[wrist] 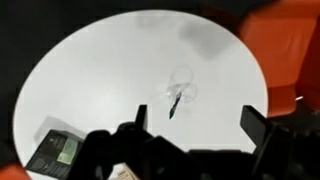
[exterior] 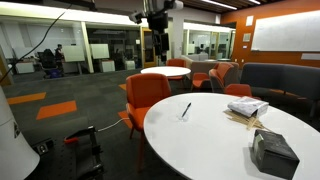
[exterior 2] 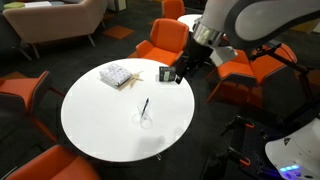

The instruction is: Move the cup slightly to the bottom on the table

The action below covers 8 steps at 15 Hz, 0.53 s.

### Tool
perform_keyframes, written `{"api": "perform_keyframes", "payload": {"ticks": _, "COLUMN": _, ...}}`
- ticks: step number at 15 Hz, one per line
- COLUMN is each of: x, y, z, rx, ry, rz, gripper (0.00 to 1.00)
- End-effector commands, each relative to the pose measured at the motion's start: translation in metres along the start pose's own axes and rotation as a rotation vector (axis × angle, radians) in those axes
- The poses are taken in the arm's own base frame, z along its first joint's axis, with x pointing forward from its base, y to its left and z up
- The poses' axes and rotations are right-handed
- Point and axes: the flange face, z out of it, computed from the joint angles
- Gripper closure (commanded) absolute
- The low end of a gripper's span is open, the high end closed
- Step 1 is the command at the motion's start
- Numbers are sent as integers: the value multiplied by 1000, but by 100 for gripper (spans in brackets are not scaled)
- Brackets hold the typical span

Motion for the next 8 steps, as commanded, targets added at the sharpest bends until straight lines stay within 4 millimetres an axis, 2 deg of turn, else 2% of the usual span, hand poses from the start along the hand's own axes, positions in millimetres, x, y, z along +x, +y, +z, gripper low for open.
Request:
{"api": "perform_keyframes", "payload": {"ticks": 1, "x": 31, "y": -5, "z": 57, "rx": -67, "ry": 42, "rz": 118, "gripper": 0}}
{"api": "perform_keyframes", "payload": {"ticks": 5, "x": 60, "y": -9, "z": 137, "rx": -147, "ry": -7, "rz": 211, "gripper": 0}}
{"api": "perform_keyframes", "payload": {"ticks": 8, "x": 81, "y": -17, "z": 182, "rx": -152, "ry": -41, "rz": 269, "gripper": 0}}
